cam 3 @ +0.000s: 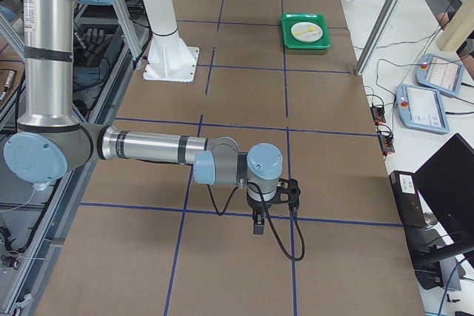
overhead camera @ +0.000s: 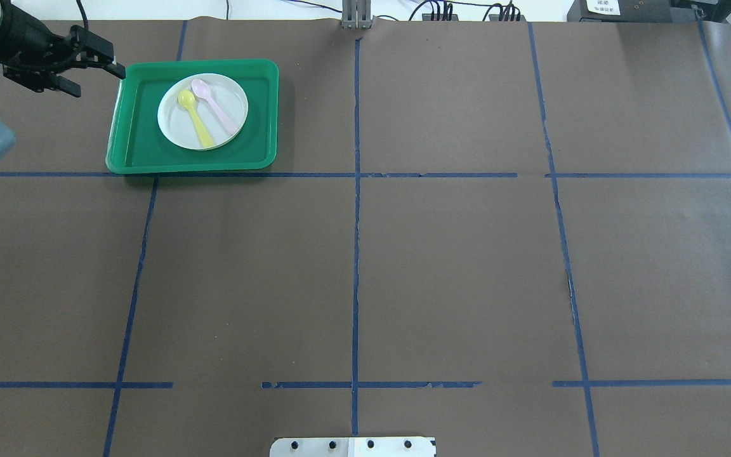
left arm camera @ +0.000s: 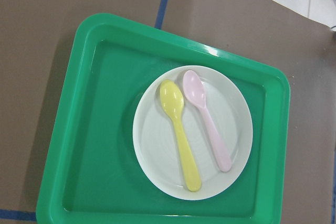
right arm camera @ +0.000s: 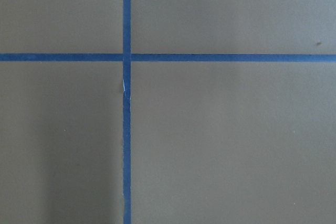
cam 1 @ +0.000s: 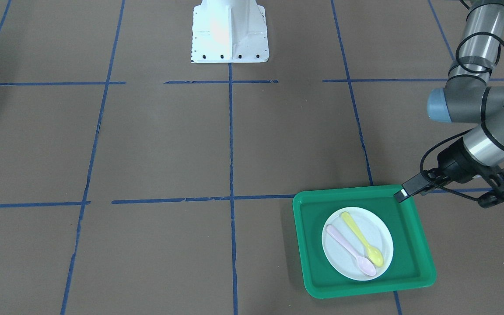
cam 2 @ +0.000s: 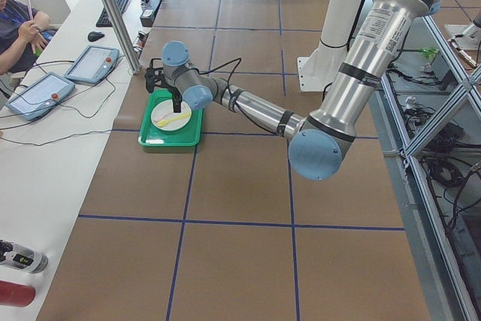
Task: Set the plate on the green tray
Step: 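Open the left gripper and withdraw it away from the tray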
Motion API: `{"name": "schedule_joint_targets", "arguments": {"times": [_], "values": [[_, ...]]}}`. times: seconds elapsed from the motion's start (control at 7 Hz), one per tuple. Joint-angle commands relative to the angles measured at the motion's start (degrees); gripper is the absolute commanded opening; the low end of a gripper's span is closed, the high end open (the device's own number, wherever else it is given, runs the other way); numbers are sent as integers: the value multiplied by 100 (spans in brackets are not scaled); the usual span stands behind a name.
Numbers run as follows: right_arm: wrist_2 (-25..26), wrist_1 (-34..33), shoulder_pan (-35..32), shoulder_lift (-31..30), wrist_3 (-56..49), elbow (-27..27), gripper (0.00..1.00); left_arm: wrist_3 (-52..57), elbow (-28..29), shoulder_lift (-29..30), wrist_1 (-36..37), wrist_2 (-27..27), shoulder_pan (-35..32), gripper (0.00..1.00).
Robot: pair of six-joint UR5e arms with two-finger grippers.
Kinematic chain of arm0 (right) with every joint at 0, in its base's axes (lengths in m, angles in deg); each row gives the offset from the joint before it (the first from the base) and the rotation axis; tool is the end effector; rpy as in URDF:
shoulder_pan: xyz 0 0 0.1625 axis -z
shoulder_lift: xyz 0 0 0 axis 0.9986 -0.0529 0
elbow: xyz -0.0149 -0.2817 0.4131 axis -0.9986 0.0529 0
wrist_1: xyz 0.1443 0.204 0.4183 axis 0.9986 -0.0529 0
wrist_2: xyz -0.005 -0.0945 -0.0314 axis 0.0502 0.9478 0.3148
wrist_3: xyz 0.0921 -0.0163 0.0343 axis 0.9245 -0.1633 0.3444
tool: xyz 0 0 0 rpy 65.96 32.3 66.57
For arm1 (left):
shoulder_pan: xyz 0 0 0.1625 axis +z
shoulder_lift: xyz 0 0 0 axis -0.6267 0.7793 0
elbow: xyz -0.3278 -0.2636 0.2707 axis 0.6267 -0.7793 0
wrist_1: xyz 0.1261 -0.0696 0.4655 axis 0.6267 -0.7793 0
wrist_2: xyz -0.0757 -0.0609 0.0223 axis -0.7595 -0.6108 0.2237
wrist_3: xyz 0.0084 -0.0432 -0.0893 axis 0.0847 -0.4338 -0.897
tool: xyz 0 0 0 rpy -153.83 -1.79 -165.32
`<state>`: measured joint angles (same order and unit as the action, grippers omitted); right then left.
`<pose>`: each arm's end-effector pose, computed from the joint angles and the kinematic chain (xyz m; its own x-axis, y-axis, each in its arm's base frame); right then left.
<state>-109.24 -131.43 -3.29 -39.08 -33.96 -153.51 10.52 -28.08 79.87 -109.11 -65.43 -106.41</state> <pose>0.0710 -0.5280 0.7538 0.7598 0.0188 0.6499 -0.0278 0.9996 0.0037 0.2204 -0.7084 0.3996 0.4875 -0.0202 -0.8729 0.2417 0.9638 0.1127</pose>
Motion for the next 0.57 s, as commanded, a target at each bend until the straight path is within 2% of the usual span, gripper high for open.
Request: {"name": "schedule_joint_targets", "arguments": {"times": [0.0,0.29,0.43], "values": [[0,-4,0,0,0,0,100,1762,-1051,-650,915,880,-130,100],[0,-4,0,0,0,0,100,2950,-1240,-1083,1205,866,-592,100],[0,-4,0,0,0,0,100,4019,-1188,-1198,1825,857,-866,100]]}}
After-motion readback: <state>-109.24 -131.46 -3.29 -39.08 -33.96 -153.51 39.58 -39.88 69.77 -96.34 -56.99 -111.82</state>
